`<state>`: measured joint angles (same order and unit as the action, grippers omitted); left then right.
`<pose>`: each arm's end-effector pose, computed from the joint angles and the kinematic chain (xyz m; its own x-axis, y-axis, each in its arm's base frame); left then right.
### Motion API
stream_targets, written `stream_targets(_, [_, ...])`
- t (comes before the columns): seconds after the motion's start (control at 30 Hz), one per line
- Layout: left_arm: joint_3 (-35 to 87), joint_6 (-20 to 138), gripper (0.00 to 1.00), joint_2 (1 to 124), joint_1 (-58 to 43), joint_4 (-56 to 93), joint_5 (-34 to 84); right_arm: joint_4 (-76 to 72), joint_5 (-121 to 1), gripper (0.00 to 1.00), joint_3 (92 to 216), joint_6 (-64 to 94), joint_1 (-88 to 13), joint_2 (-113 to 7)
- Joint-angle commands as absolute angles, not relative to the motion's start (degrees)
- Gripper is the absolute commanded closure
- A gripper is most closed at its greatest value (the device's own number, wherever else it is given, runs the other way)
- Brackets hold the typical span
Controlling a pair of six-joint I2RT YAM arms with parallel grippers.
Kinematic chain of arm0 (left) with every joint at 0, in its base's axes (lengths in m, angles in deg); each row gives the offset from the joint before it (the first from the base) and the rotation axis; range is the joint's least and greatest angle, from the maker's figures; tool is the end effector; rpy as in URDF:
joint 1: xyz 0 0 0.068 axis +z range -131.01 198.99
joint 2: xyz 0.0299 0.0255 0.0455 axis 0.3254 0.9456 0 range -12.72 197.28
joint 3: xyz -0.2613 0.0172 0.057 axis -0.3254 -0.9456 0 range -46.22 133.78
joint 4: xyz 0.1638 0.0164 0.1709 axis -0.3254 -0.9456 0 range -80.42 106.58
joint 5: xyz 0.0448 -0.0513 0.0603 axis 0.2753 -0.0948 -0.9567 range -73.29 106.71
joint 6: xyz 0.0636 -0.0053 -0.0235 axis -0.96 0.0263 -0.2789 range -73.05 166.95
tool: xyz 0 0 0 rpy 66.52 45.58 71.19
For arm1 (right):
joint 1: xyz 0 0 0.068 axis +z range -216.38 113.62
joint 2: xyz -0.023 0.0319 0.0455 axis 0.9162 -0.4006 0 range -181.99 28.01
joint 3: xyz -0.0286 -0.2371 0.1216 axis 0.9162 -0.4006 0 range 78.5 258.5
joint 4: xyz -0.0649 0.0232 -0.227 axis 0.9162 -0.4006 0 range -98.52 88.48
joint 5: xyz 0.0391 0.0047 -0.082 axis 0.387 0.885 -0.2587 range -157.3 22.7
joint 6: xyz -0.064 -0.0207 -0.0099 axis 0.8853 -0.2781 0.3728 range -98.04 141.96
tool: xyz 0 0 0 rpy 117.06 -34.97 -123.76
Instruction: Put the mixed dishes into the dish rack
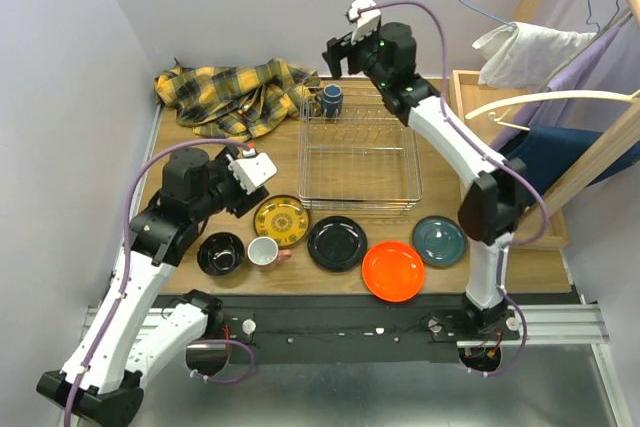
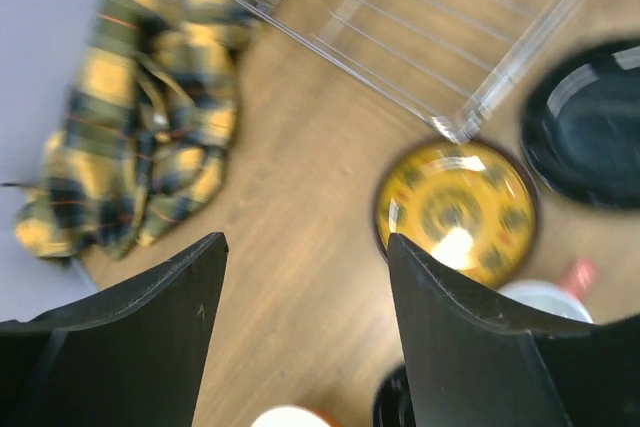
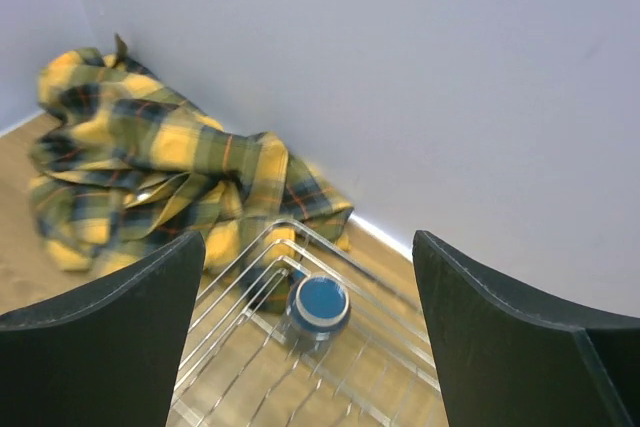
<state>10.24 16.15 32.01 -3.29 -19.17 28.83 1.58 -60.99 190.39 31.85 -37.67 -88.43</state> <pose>0.1387 -0.0693 0.3471 -0.0427 0.5585 -0.8284 0.6637 0.6356 0.3943 0.4240 0.2389 0.3846 0.0766 -0.1527 -0.9853 -0.5692 0.8047 -0.1690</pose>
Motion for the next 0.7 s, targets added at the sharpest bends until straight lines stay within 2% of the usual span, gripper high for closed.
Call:
stream_targets(0.0, [13.36, 6.88, 0.3, 37.97, 2.01, -43.69, 44.64, -13.46, -62.39, 0.09, 183.99, 26.01, -37.29, -80.11])
stream_targets(0.1, [14.33, 3.89, 0.39, 45.17, 3.96, -49.6, 49.92, -16.89, -60.28, 0.11, 176.33, 24.34, -37.29, -73.25])
stream_targets(0.3, [13.89, 4.5, 0.4, 53.54, 5.81, -47.76, 56.34, -24.36, -56.41, 0.12, 165.52, 21.34, -37.29, -64.63])
stream_targets(0.57, [14.33, -4.98, 0.48, 59.97, 5.81, -55.92, 54.68, -24.99, -55.79, 0.12, 158.39, 20.2, -37.29, -58.82])
stream_targets(0.67, [12.5, -5.25, 0.51, 60.32, 5.63, -54.97, 50.82, -24.55, -56.58, 0.12, 157.51, 20.03, -37.29, -58.56])
